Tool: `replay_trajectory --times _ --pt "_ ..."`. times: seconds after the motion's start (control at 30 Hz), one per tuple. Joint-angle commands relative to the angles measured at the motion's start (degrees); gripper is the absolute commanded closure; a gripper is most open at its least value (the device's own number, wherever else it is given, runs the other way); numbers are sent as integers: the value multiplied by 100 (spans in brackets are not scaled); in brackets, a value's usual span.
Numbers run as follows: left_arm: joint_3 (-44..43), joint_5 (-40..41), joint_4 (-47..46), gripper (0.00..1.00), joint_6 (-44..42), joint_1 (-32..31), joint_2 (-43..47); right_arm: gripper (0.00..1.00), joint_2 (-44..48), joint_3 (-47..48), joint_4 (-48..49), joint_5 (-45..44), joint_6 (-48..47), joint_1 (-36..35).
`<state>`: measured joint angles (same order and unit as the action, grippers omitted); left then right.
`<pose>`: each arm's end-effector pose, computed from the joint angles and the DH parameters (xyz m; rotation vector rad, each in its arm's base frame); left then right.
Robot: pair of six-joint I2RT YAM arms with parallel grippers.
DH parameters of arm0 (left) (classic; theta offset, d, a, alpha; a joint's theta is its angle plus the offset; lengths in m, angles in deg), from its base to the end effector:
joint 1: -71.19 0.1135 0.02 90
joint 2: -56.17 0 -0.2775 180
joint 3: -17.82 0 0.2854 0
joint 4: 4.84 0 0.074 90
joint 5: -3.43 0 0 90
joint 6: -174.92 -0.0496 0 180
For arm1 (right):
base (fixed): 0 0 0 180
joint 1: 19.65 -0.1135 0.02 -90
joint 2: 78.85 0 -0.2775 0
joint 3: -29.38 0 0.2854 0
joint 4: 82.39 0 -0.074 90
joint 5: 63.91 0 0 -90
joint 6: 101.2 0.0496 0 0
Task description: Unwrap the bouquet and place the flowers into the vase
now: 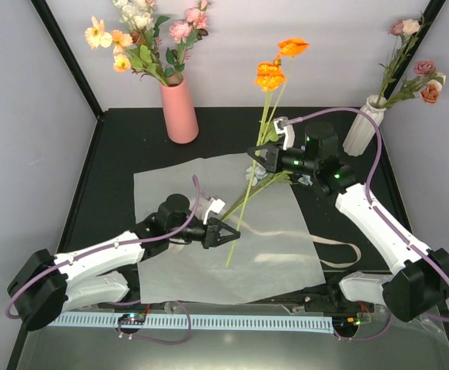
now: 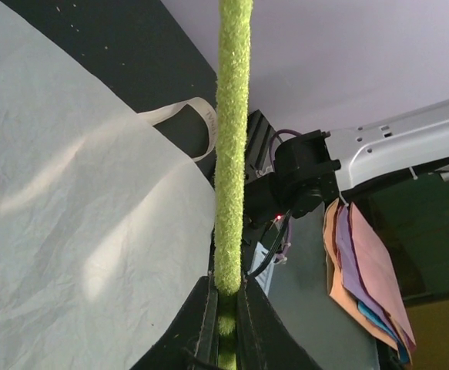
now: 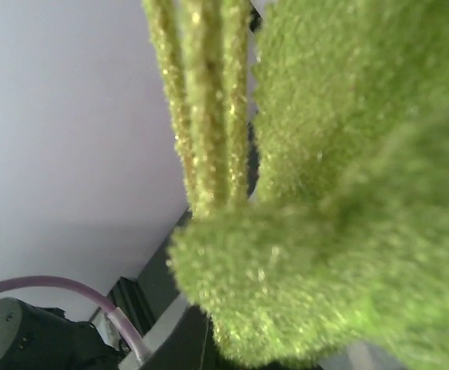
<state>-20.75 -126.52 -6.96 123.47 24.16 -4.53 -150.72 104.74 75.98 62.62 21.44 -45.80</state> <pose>0.1497 -0.2074 0.2097 0.7032 2.0997 -1.5929 0.2803 0.1705 0.3591 -0.3610 2.0050 1.2745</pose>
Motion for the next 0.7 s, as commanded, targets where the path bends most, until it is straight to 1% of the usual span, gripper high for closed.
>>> replay_trajectory --times 0.0,0.13,0.23,0.5,0.53,0.67 --pt "-308 202 253 98 -242 -44 92 98 152 198 -312 -85 -322 -30" --pt "-310 291 354 98 -297 -55 135 98 295 229 -499 -174 -460 -30" --pt "-333 381 521 95 -367 -55 170 99 377 280 -638 -267 -559 -30" --pt "-353 726 974 67 -564 -53 369 98 546 362 -875 -536 -796 -30" --pt "-353 759 1023 59 -581 -52 387 98 558 380 -900 -572 -823 -30" --pt "-386 890 1188 37 -644 -53 458 98 591 496 -1078 -787 -973 -30"
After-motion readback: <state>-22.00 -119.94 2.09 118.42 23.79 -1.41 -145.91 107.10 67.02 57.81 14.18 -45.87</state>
